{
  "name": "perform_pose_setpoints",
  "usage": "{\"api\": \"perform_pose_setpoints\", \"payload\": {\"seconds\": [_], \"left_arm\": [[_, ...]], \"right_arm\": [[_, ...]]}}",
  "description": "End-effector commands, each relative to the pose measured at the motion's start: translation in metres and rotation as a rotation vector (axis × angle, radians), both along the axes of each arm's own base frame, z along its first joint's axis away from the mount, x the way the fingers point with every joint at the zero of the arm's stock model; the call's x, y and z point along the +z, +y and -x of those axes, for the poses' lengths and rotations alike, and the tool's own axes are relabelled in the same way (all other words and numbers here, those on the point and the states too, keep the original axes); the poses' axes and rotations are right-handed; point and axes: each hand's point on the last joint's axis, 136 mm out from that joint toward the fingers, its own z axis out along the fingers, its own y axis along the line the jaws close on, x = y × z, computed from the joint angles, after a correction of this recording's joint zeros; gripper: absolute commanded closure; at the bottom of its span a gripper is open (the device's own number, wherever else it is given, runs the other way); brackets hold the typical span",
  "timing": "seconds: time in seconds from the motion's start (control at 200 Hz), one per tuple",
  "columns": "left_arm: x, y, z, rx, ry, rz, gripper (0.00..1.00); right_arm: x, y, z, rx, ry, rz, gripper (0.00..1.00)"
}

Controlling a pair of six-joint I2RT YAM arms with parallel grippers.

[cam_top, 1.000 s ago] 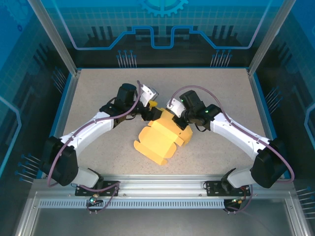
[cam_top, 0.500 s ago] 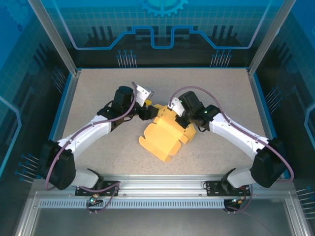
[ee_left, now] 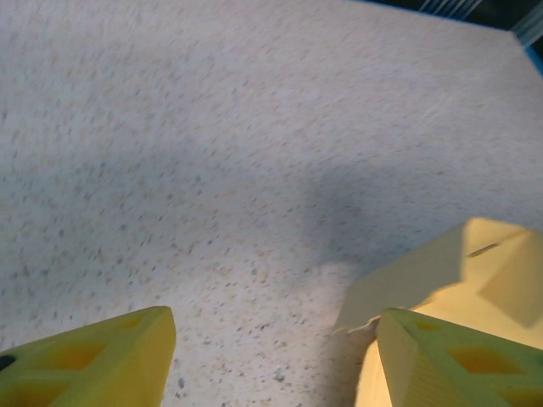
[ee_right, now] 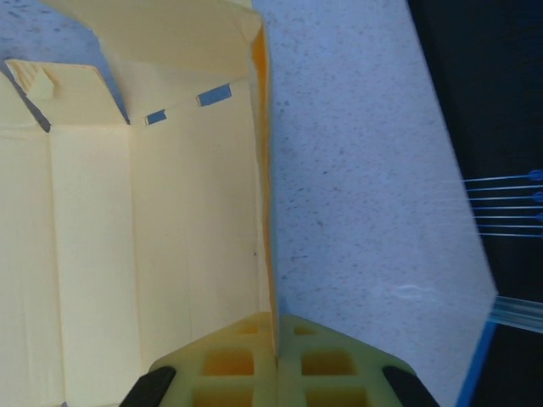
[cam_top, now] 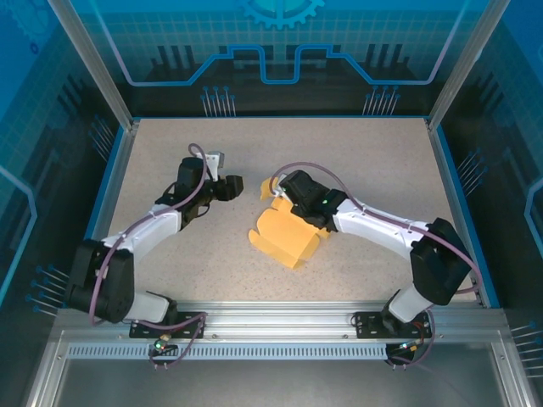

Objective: Fold the paper box

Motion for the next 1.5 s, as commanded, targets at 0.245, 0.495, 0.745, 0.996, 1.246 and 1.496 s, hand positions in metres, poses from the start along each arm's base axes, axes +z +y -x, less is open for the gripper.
{"api": "perform_pose_setpoints", "payload": {"seconds": [0.245, 0.495, 0.745, 0.996, 1.246, 1.496], "left_arm": [[-0.045, -0.003, -0.028, 0.016, 0.117, -0.02, 0.36], [-0.06, -0.015, -0.04, -0.019, 0.162, 0.007, 0.37], [-0.072, -0.024, -0.046, -0.054, 0.195, 0.011, 0.38], [-0.086, -0.037, -0.047, -0.096, 0.227, 0.011, 0.38], [-0.094, -0.053, -0.047, -0.14, 0.241, 0.008, 0.38], [-0.099, -0.064, -0.049, -0.162, 0.248, 0.01, 0.38]], "right_arm": [[-0.007, 0.007, -0.011, 0.034, -0.16, 0.194, 0.98], [-0.015, 0.006, -0.015, 0.047, -0.204, 0.255, 0.97], [-0.026, 0.003, -0.017, 0.045, -0.2, 0.261, 0.97], [-0.028, -0.001, -0.02, 0.025, -0.182, 0.209, 0.97], [-0.031, -0.007, -0.024, 0.009, -0.168, 0.168, 0.97], [-0.035, -0.013, -0.029, -0.006, -0.155, 0.126, 0.97]]}}
